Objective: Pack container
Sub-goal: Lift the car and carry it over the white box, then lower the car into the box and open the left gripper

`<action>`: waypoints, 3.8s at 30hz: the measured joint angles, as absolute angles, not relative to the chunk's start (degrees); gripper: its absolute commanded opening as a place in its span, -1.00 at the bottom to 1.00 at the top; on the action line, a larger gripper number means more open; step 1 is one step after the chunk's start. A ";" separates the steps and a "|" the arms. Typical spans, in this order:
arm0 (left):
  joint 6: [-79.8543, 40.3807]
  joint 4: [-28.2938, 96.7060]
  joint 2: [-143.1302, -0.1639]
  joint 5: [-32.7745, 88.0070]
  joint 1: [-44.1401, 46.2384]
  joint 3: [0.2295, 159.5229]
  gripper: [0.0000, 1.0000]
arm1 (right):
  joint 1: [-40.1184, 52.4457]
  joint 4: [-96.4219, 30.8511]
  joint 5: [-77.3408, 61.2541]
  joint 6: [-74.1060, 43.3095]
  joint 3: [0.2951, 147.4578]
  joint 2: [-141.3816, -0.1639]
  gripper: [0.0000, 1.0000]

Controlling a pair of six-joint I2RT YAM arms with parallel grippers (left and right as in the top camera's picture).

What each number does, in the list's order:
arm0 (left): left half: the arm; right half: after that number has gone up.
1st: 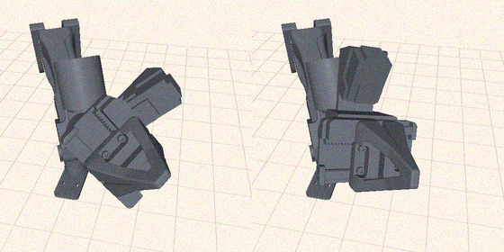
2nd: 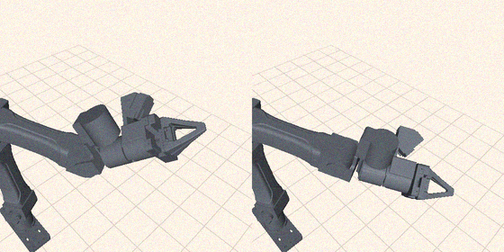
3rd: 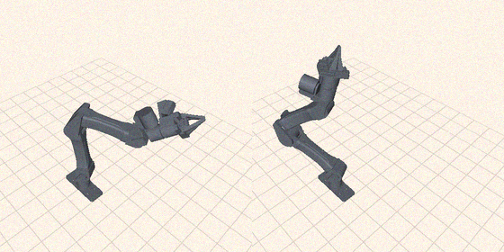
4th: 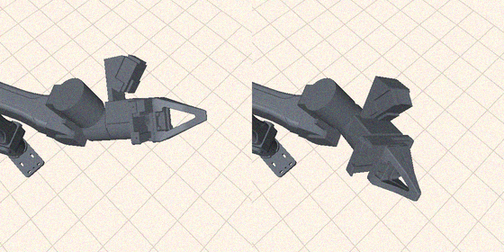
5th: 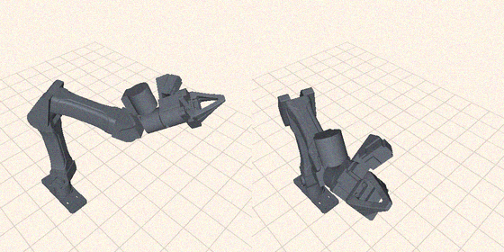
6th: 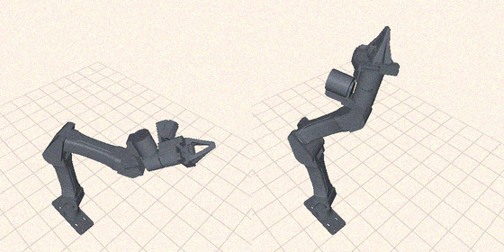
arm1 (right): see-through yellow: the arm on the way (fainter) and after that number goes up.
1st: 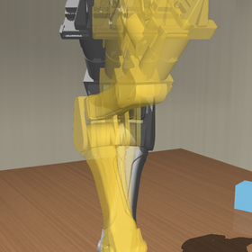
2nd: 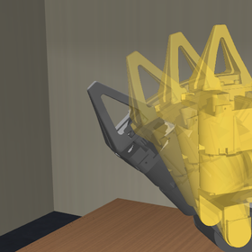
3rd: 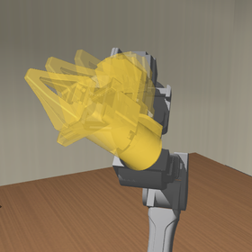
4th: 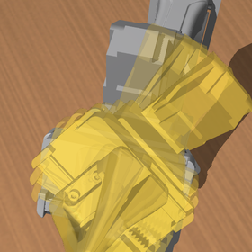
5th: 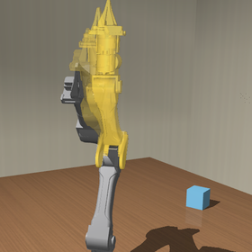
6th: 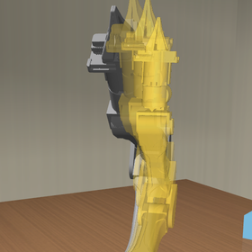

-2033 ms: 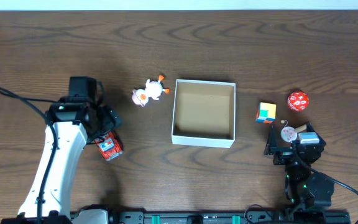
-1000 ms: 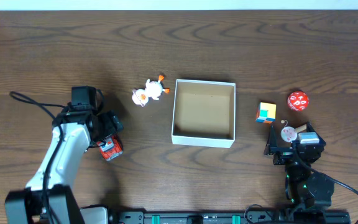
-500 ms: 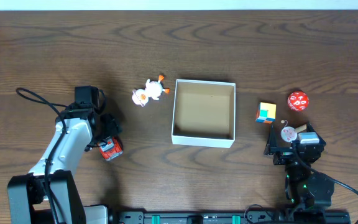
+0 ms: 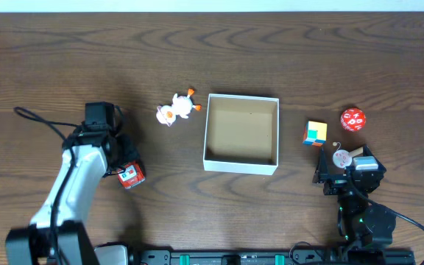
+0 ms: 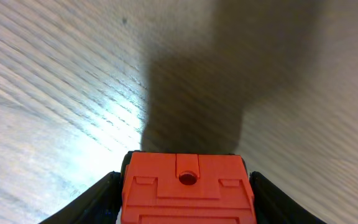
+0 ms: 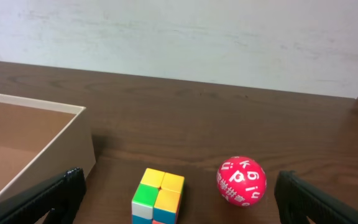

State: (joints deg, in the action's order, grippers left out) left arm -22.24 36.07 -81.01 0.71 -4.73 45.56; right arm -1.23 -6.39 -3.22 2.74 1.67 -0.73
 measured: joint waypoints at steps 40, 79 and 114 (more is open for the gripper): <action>-22.17 23.92 -71.64 13.17 30.37 64.20 -0.19 | -1.23 -6.39 -3.22 2.74 1.67 -0.73 0.98; -16.99 32.84 -86.11 2.74 36.62 64.29 -0.31 | -1.23 -6.39 -3.20 2.74 1.67 -0.73 0.99; -30.85 32.88 -86.11 -10.13 44.64 64.29 -0.32 | -1.23 -6.39 -3.22 2.74 1.67 -0.73 0.99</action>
